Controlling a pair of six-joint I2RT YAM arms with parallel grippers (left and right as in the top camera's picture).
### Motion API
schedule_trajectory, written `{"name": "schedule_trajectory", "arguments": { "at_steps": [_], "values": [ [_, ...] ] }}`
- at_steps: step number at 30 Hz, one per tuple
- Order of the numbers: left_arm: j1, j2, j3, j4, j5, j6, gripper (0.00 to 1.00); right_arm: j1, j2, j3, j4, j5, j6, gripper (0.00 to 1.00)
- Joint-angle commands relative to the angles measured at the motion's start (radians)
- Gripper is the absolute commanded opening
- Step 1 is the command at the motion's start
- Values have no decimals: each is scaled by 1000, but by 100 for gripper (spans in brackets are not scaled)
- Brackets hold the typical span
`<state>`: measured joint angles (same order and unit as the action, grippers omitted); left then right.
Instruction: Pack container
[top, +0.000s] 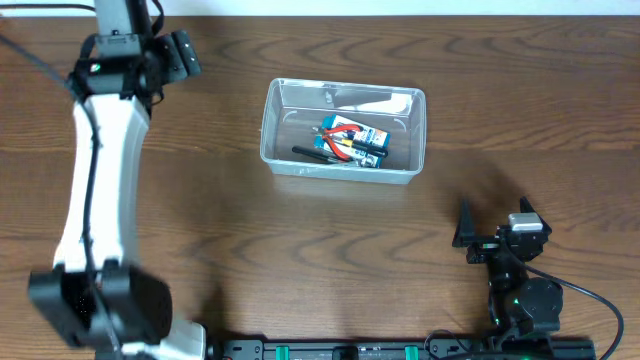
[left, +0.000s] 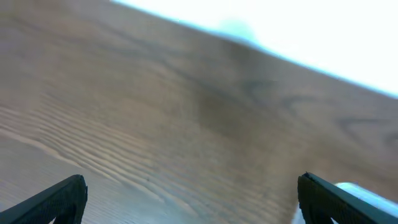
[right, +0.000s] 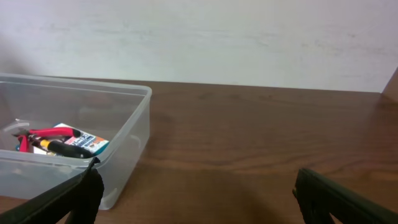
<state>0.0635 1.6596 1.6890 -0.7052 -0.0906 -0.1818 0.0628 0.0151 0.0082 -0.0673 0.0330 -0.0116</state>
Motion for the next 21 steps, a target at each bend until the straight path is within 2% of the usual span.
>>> {"name": "schedule_trajectory", "arguments": {
  "at_steps": [1, 11, 17, 21],
  "values": [
    [-1, -210, 11, 13, -30, 13, 98, -5, -6, -3, -4, -4, -12, 99],
    [-2, -731, 11, -15, -43, 14, 98, -5, -6, -3, -4, -4, -12, 99],
    [-2, -994, 11, -144, -111, 14, 98, -5, -6, -3, -4, -4, -12, 99],
    [-2, -1101, 6, -259, -113, 13, 98, -5, -6, -3, -4, -4, -12, 99]
  ]
}}
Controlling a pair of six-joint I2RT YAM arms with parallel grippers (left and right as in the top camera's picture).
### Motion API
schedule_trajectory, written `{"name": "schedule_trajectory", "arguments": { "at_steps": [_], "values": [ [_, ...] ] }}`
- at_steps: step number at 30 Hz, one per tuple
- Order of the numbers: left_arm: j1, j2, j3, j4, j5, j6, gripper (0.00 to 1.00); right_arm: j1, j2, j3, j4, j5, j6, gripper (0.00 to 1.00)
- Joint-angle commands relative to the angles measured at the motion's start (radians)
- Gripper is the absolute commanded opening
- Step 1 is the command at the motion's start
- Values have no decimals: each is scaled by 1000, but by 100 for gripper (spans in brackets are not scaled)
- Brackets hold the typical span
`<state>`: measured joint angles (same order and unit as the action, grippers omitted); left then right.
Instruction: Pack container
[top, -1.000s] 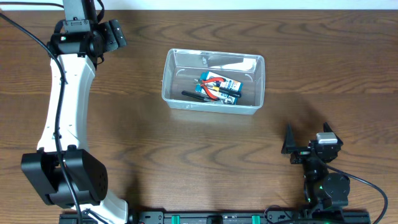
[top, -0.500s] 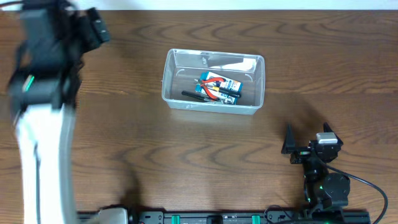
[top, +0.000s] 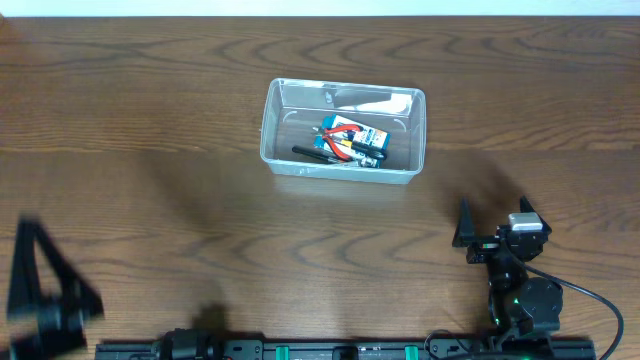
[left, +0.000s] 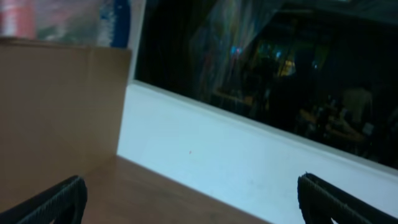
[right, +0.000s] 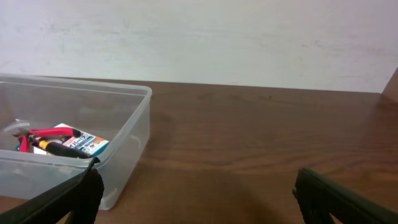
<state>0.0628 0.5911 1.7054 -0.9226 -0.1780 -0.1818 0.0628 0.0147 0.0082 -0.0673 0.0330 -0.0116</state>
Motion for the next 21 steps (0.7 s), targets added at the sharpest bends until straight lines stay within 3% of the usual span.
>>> {"name": "schedule_trajectory", "arguments": {
  "at_steps": [1, 5, 9, 21],
  "values": [
    [-1, -49, -16, -62, -25, 12, 98, -5, -6, -3, -4, -4, -12, 99],
    [0, -136, -104, -96, -25, -7, 98, -5, -6, -3, -4, -4, -12, 99],
    [0, -225, -277, -22, -25, -19, 98, -5, -6, -3, -4, -4, -12, 99],
    [-3, -360, -1019, 551, -24, -158, 98, -5, -6, -3, -4, -4, -12, 99]
  ]
}}
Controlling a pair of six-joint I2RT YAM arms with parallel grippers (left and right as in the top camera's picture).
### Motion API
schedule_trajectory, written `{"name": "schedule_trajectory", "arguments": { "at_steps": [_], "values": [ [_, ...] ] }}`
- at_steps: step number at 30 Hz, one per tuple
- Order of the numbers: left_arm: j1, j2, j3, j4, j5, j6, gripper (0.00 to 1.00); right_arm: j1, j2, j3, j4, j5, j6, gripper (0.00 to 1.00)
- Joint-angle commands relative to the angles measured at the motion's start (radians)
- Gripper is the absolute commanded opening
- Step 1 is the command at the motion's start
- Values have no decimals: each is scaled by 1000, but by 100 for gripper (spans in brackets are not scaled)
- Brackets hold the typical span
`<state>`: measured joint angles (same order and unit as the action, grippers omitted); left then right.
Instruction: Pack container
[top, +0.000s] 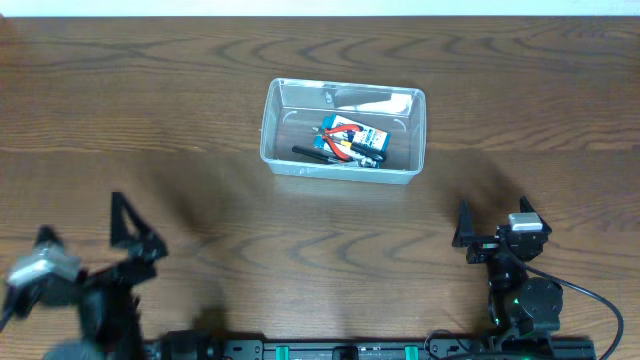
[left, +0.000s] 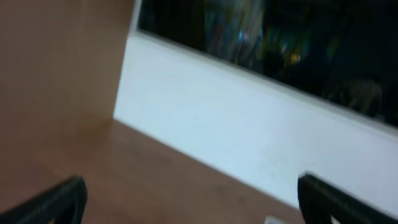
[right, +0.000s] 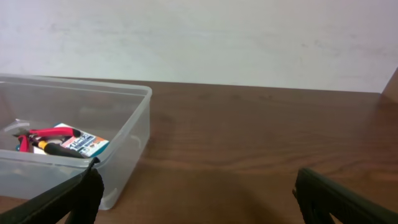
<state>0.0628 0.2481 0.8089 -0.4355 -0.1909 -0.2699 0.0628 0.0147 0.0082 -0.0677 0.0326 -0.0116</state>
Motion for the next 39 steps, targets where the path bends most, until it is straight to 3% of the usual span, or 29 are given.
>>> {"name": "schedule_trajectory", "arguments": {
  "at_steps": [1, 8, 21, 39],
  "values": [
    [-3, -18, -182, 116, -11, -93, 98, -5, -6, -3, -3, -4, -12, 99],
    [-3, -27, -436, 328, 0, -203, 98, -5, -6, -3, -3, -4, -12, 99],
    [-23, -184, -574, 333, 6, -222, 98, -5, -6, -3, -3, -4, -12, 99],
    [-99, -195, -712, 378, 7, -226, 98, -5, -6, -3, -3, -4, -12, 99]
  ]
}}
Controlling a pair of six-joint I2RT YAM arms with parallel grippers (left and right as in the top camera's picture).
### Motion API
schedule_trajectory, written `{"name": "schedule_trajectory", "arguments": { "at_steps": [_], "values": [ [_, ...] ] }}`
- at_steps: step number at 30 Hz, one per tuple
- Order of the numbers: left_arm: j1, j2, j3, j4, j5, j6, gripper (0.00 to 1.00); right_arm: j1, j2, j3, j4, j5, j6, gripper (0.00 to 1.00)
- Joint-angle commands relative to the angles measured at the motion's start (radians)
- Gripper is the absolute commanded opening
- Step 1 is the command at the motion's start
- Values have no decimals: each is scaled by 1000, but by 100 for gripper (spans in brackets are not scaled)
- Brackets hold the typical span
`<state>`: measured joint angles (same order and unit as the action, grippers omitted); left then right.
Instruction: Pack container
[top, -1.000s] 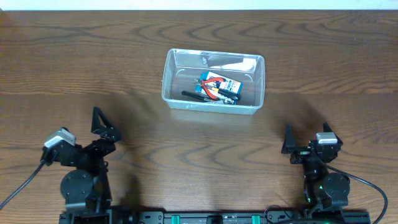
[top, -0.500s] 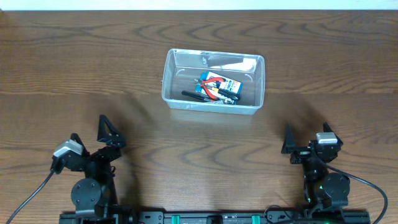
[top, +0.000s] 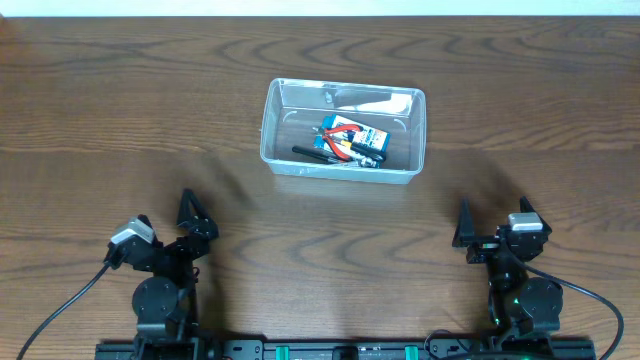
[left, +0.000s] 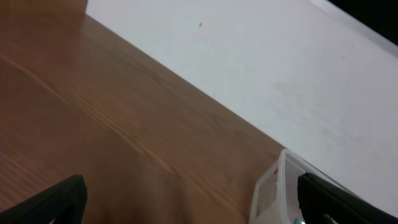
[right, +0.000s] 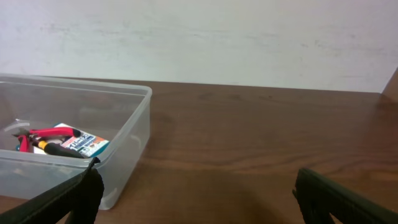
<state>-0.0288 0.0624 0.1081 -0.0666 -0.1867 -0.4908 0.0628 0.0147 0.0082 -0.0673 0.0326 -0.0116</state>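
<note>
A clear plastic container (top: 410, 135) stands at the middle of the table, towards the back. Inside lie a blue packet (top: 362, 135), red-handled pliers (top: 338, 140) and a black pen (top: 312, 153). My left gripper (top: 162, 226) rests low at the front left, open and empty; in its wrist view (left: 194, 205) one corner of the container (left: 273, 186) shows at the right. At the front right my right gripper (top: 494, 222) is open and empty, facing the container (right: 124, 134) with the pliers (right: 46, 132) seen through its wall.
A wooden table (top: 150, 110) carries everything. A pale wall (right: 217, 37) runs behind its far edge. Both arm bases sit on a black rail (top: 340, 350) along the front edge.
My left arm has moved from the front left corner a little to the right and settled folded there. Its camera now looks across the table at the container's corner. The right arm has not moved.
First my left arm reached to the back left of the table, its open gripper to the left of the container. Then it was back at the front left corner, blurred, its camera on the room. Now it sits folded at the front left. The right arm stayed still throughout.
</note>
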Motion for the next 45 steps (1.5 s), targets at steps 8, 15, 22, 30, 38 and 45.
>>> {"name": "schedule_trajectory", "arguments": {
  "at_steps": [8, 15, 22, 30, 38, 45],
  "values": [
    [-10, -9, -34, 8, 3, -5, 98, -5, -6, -3, -4, -4, -12, 99],
    [-10, -10, -50, 8, 2, -5, 98, -5, -6, -3, -4, -4, -12, 99],
    [-12, -16, -97, 13, 2, -5, 98, -5, -6, -3, -4, -4, -12, 99],
    [-12, -51, -104, 16, 3, 118, 98, -5, -6, -3, -4, -4, -12, 99],
    [-12, -55, -104, 16, 3, 455, 98, -5, -6, -3, -4, -4, -12, 99],
    [-12, -55, -104, 16, 3, 498, 98, -5, -6, -3, -4, -4, -12, 99]
  ]
}}
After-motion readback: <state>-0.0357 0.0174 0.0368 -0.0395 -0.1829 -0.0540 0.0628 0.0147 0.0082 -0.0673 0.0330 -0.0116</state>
